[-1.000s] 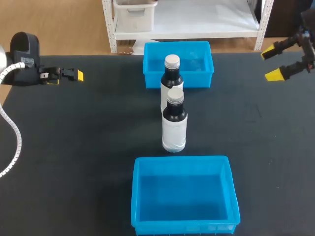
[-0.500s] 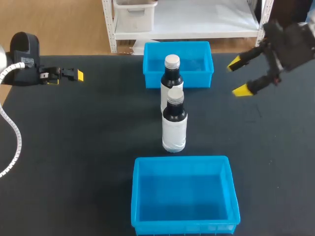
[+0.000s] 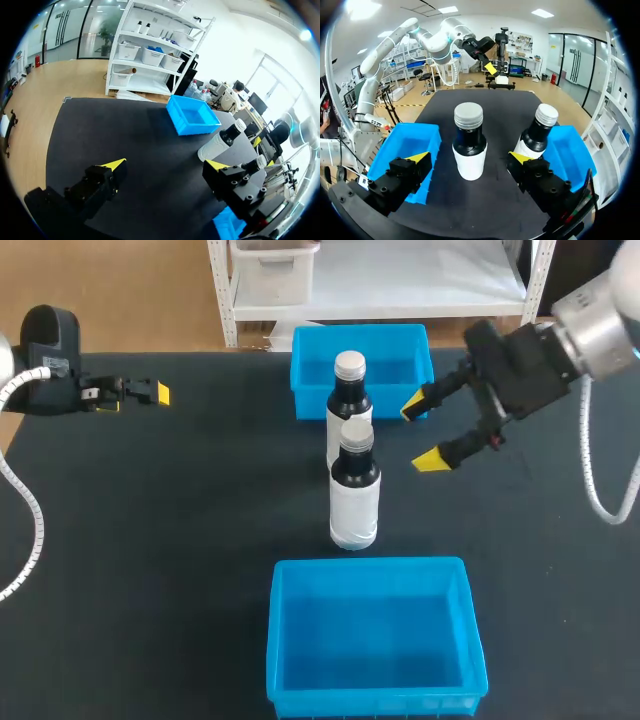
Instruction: Pick up the bottle, and place it in the far bin if it is heavy, or in the near bin if it is light.
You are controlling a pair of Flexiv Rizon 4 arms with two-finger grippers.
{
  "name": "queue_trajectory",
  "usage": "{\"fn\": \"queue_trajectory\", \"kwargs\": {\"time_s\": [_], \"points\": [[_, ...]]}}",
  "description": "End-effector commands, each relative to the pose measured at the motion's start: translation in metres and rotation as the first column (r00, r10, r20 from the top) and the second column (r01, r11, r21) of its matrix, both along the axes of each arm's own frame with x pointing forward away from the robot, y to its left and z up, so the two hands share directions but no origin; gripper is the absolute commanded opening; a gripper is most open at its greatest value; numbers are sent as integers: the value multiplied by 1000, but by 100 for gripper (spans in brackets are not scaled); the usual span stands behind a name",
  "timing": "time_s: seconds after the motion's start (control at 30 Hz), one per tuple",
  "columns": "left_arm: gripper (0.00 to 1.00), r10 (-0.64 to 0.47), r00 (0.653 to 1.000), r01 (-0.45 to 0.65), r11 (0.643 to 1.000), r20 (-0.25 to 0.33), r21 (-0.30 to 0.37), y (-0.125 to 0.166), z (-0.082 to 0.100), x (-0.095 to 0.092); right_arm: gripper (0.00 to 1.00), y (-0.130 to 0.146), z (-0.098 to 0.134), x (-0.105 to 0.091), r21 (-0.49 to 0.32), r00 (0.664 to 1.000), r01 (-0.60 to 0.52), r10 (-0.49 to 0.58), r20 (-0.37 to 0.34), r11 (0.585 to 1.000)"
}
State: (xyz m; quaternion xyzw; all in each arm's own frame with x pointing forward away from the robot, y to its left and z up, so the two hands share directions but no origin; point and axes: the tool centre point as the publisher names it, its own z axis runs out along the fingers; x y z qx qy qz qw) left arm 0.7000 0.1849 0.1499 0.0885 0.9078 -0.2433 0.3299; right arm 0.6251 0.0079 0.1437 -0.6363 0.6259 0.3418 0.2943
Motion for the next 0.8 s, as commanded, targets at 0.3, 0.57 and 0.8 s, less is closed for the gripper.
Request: {"fn": "queue_trajectory", "kwargs": {"time_s": [0.3, 0.57, 0.8], "points": [[100, 0, 1000, 0, 1000, 0, 0, 0, 0, 0, 100, 42, -22, 4, 15, 998, -15, 16, -57, 1000], [100, 0, 1000, 0, 1000, 0, 0, 0, 0, 0, 100, 58, -25, 0, 18, 998, -12, 14, -68, 1000], [100, 0, 1000, 0, 1000, 0, 0, 0, 0, 0, 100, 65, -25, 2, 32, 998, 1, 1, -69, 999]]}}
